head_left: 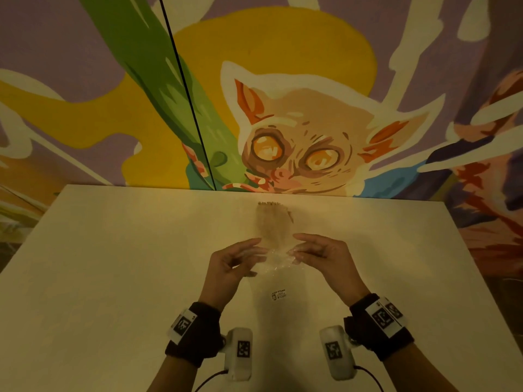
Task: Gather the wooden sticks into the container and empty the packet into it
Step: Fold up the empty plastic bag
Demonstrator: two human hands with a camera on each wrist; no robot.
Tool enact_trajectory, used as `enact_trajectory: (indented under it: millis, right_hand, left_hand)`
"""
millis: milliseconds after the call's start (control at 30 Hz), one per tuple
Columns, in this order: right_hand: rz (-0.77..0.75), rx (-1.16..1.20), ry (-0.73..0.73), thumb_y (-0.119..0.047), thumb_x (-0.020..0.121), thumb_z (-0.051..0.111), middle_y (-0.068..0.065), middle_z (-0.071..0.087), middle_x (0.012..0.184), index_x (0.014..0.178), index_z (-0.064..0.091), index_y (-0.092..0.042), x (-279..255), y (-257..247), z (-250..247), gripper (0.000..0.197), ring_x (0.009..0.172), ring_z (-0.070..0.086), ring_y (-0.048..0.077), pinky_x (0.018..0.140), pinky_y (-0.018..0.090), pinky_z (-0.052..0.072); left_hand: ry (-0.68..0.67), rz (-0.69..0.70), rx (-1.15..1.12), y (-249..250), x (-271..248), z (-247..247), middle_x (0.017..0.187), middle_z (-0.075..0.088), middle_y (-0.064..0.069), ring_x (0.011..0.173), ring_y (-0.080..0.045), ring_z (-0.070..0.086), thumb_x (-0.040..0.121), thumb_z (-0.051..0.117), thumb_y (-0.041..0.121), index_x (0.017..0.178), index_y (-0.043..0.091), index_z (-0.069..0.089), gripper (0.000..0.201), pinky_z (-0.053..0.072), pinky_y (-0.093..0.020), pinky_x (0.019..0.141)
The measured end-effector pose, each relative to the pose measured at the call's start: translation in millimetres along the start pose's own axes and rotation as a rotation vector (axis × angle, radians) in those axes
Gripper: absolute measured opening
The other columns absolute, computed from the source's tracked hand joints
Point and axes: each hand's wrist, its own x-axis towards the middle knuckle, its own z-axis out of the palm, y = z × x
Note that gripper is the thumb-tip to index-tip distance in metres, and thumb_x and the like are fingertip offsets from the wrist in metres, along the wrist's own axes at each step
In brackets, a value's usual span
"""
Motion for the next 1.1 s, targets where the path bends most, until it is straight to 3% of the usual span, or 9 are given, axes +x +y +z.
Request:
enact_trajectory:
  millis: [133, 267, 433, 567, 667, 767, 900, 1000, 1100]
  right_hand:
    - [0.015, -0.049, 0.000, 0.015, 0.077, 0.070, 0.023, 0.074, 0.087, 0.111, 0.069, 0.003, -2, 4, -1, 0.035, 0.084, 0.074, 0.025, 0.077, 0.025, 0.057]
    - [-0.036, -0.266, 0.027, 0.000, 0.074, 0.081, 0.006, 0.074, 0.078, 0.097, 0.077, -0.011, -3, 8, -3, 0.026, 0.074, 0.066, 0.015, 0.069, 0.021, 0.048]
    - [-0.094, -0.397, 0.077, -0.007, 0.075, 0.081, -0.003, 0.070, 0.079, 0.075, 0.075, -0.017, -7, 10, -1, 0.012, 0.075, 0.059, 0.012, 0.067, 0.025, 0.042]
    - [-0.147, -0.494, 0.066, -0.013, 0.076, 0.082, -0.004, 0.061, 0.104, 0.075, 0.068, -0.016, -8, 9, -3, 0.014, 0.096, 0.056, 0.006, 0.074, 0.015, 0.039]
    - [-0.089, -0.444, -0.018, -0.015, 0.081, 0.078, -0.006, 0.063, 0.118, 0.083, 0.065, -0.013, -7, 8, -2, 0.013, 0.109, 0.060, 0.009, 0.086, 0.025, 0.045]
    - [0.019, -0.285, -0.080, -0.008, 0.083, 0.074, 0.011, 0.073, 0.099, 0.093, 0.068, -0.003, -4, 8, 3, 0.013, 0.091, 0.069, 0.017, 0.081, 0.029, 0.053]
    - [0.048, -0.062, 0.019, 0.006, 0.084, 0.067, 0.030, 0.065, 0.078, 0.084, 0.056, 0.023, -1, 11, 10, 0.020, 0.068, 0.072, 0.025, 0.066, 0.029, 0.057]
    - [0.084, -0.095, 0.055, -0.008, 0.085, 0.072, 0.037, 0.063, 0.085, 0.086, 0.056, 0.019, 0, 14, 10, 0.032, 0.073, 0.068, 0.027, 0.070, 0.036, 0.057]
    - [0.154, -0.053, 0.041, -0.019, 0.090, 0.067, 0.033, 0.067, 0.091, 0.095, 0.070, 0.003, -3, 11, 9, 0.022, 0.076, 0.065, 0.034, 0.074, 0.049, 0.056]
  left_hand:
    - [0.015, 0.006, 0.012, -3, 1, 1, 0.095, 0.077, -0.005, 0.088, -0.024, 0.073, 0.086, 0.065, -0.001, 0.113, 0.009, 0.062, 0.029, 0.057, -0.031, 0.067]
    - [0.070, -0.024, -0.008, -7, 3, 3, 0.089, 0.077, -0.009, 0.087, -0.028, 0.072, 0.082, 0.071, -0.001, 0.104, 0.003, 0.056, 0.028, 0.055, -0.033, 0.072]
    - [0.175, 0.004, 0.122, -16, 3, 2, 0.079, 0.075, -0.003, 0.077, -0.029, 0.069, 0.079, 0.077, 0.011, 0.079, 0.020, 0.075, 0.010, 0.055, -0.039, 0.066]
    - [0.200, 0.076, 0.211, -18, 5, -2, 0.099, 0.063, 0.004, 0.093, -0.012, 0.061, 0.080, 0.076, 0.017, 0.079, 0.022, 0.076, 0.005, 0.050, -0.029, 0.065]
    - [0.144, 0.066, 0.129, -13, 9, 0, 0.104, 0.069, 0.003, 0.098, -0.010, 0.064, 0.087, 0.067, 0.008, 0.081, 0.017, 0.073, 0.012, 0.051, -0.026, 0.074]
    - [0.137, 0.012, 0.015, -7, 9, 9, 0.081, 0.073, 0.001, 0.079, -0.009, 0.067, 0.091, 0.060, 0.004, 0.086, 0.007, 0.069, 0.012, 0.051, -0.022, 0.074]
    - [0.100, -0.101, -0.163, -7, 6, 19, 0.090, 0.075, -0.013, 0.084, -0.024, 0.070, 0.080, 0.071, 0.013, 0.105, 0.003, 0.065, 0.028, 0.055, -0.031, 0.073]
    - [0.064, -0.147, -0.159, -8, 2, 23, 0.088, 0.075, -0.016, 0.079, -0.031, 0.071, 0.082, 0.072, 0.005, 0.108, 0.005, 0.065, 0.027, 0.057, -0.038, 0.069]
    - [0.078, -0.148, -0.146, -9, 2, 21, 0.084, 0.075, -0.015, 0.075, -0.027, 0.071, 0.083, 0.071, 0.003, 0.107, 0.006, 0.066, 0.025, 0.057, -0.034, 0.061]
